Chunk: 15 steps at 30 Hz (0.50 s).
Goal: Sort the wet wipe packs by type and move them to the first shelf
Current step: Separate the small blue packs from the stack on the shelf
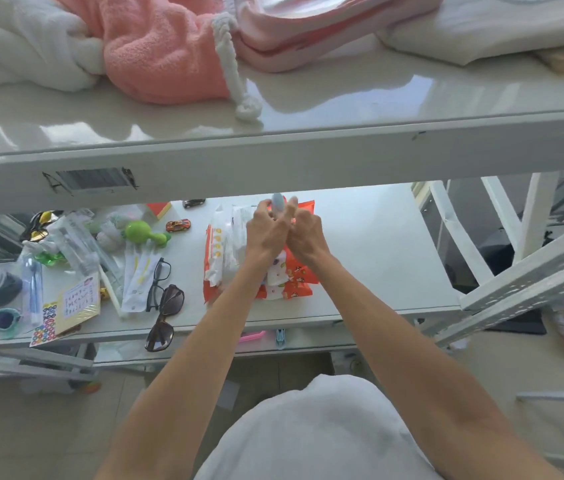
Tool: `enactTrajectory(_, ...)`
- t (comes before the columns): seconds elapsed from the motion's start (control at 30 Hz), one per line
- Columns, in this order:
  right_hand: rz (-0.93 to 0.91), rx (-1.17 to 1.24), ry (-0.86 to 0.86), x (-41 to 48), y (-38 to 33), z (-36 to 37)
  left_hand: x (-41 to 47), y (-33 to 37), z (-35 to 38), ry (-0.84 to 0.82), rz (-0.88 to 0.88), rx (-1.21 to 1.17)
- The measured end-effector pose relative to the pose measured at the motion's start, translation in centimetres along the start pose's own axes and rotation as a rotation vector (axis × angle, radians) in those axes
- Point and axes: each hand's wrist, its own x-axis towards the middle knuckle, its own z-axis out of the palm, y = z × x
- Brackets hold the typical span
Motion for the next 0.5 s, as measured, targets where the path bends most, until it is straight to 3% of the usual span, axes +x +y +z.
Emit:
enactTrajectory(0.1,0.033,0.125,-0.035,-0.8,1.6,-2.5,0.5,1.0,2.3,-0.009,-0.08,-0.061)
enactTrajectory(0.27,0.095,0.288,-0.023,-2.4,6.5,-7.6,0.3,0.6,7.5,-0.165,-0.113,-0.201)
enactTrajectory(0.4,0.143,-0.077,0.07,-4.3,12.1,-10.6,-1.1,-2.3,13.6,-0.319,-0.18,-0.186)
enactTrajectory(0.5,0.249,-0.186,0.174,-5.6,16.6,-11.1,-3.5,-3.0,17.9,-0.401,-0.117,0.006)
